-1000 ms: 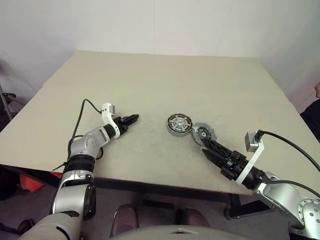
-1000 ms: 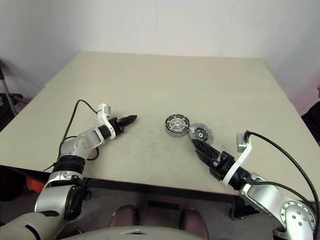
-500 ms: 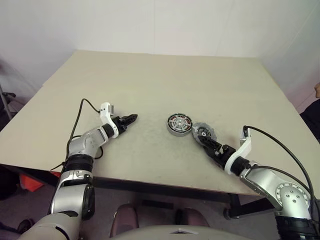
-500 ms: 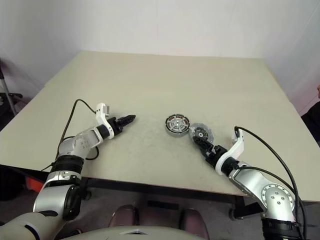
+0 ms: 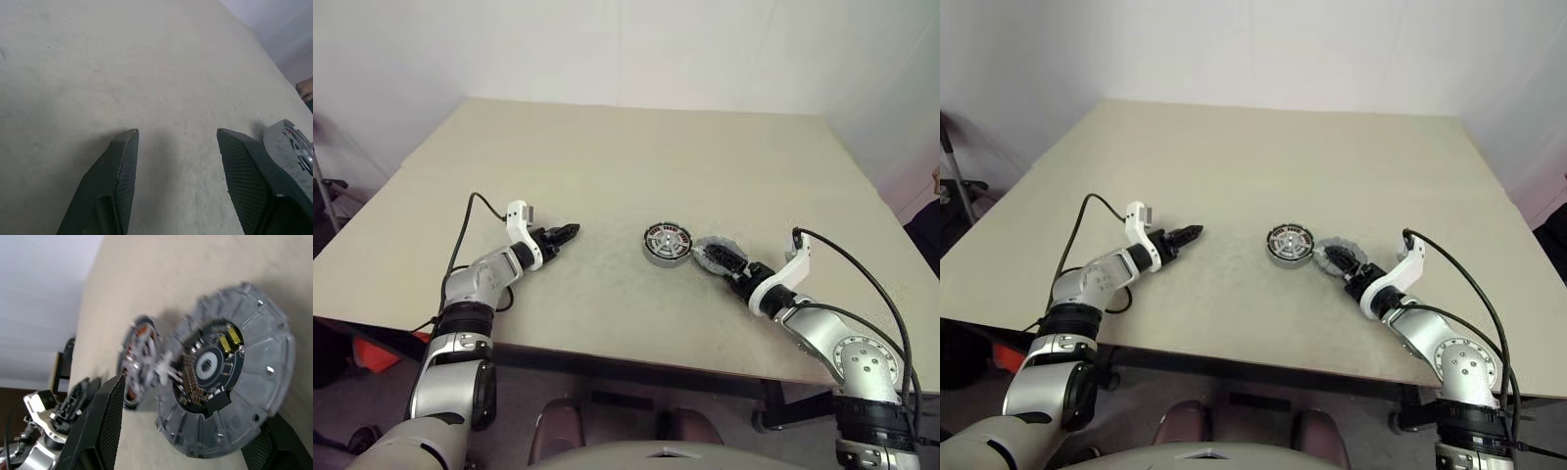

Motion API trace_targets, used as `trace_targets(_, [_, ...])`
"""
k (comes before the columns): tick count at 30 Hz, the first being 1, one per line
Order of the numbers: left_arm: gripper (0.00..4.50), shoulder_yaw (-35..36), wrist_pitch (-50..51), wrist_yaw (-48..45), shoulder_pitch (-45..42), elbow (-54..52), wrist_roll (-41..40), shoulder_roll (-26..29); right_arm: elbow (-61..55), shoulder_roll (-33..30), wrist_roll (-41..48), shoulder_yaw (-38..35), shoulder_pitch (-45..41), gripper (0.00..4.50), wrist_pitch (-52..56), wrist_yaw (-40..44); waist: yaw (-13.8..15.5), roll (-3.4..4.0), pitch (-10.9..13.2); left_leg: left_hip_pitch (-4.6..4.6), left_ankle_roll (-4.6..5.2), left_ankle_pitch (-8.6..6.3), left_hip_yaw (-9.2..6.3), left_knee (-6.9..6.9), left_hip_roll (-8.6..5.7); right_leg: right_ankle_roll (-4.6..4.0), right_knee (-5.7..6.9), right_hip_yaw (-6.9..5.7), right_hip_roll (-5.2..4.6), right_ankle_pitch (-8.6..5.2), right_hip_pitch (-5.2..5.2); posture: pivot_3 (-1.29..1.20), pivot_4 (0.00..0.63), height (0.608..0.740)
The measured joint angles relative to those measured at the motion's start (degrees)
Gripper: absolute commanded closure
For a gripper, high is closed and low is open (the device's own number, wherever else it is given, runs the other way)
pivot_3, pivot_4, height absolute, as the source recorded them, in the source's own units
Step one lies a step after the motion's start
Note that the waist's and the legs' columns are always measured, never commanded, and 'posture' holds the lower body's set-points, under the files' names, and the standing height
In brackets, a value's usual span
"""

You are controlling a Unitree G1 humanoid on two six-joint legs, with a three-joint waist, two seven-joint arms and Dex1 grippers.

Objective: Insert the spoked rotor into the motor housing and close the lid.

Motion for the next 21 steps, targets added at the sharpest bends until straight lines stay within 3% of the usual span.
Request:
trace_targets(12, [1.78, 0.01, -0.02, 0.19, -0.1, 0.02, 0.14, -0.09, -1.3, -0.67, -4.34, 2.05, -5.15, 0.84, 3.08, 8.82, 0.03, 0.0, 0.0, 0.0, 0.0, 0.01, 0.0, 0.0, 0.01, -0.05, 0.02, -0.02, 0.0, 0.02, 0.0, 0.0, 0.0, 0.74])
trace_targets(21, [1.78, 0.11, 0.0, 0.28, 0.03, -0.18, 0.12, -0.1, 0.75, 2.48, -10.88, 4.6, -9.36, 0.84, 3.4, 12.33, 0.01, 0.01, -0.01, 0.01, 0.0, 0.01, 0.0, 0.0, 0.02, -0.07, 0.04, -0.04, 0.0, 0.03, 0.0, 0.0, 0.0, 0.74])
